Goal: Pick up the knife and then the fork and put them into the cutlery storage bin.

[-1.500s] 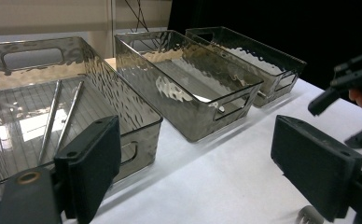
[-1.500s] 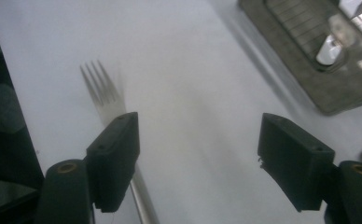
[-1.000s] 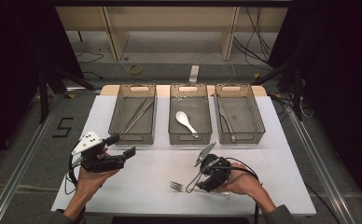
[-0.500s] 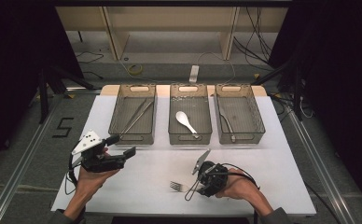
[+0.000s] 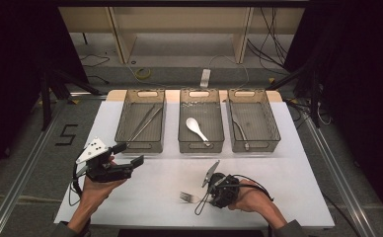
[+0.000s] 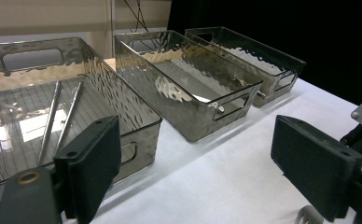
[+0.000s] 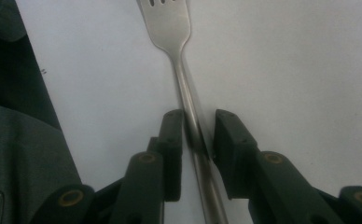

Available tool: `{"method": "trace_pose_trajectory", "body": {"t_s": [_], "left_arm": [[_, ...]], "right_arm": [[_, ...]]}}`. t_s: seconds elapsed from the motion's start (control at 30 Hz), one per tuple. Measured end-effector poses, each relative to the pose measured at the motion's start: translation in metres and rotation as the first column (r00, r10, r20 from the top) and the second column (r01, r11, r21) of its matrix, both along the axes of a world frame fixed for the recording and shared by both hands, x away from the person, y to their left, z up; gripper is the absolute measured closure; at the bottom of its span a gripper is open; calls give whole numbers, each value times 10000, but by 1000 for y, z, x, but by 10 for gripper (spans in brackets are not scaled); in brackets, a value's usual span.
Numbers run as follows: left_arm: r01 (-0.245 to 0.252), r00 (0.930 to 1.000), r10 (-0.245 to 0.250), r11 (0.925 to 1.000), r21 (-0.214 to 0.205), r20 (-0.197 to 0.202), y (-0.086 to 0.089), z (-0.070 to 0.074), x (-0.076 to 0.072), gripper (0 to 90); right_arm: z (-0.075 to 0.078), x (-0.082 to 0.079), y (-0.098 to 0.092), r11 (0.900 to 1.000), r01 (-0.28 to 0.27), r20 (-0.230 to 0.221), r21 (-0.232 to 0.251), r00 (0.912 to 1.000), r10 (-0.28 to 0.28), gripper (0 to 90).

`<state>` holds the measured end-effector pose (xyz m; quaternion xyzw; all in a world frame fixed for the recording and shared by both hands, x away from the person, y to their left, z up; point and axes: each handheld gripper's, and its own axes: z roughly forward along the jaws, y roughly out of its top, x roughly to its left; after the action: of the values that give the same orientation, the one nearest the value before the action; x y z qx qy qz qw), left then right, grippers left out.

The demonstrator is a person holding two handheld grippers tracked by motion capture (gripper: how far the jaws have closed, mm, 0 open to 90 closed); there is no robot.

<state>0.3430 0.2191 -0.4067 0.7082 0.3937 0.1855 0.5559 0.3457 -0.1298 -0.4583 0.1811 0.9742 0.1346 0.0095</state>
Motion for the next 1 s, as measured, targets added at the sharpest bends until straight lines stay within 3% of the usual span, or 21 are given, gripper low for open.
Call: {"method": "trace_pose_trajectory", "body": {"t_s": [1.0], "left_arm": [[24, 10000, -24, 10000, 33, 1, -1, 0, 0, 157]], "right_arm": [[1, -2, 6, 9981, -338, 42, -520, 9994, 341, 841]]}}
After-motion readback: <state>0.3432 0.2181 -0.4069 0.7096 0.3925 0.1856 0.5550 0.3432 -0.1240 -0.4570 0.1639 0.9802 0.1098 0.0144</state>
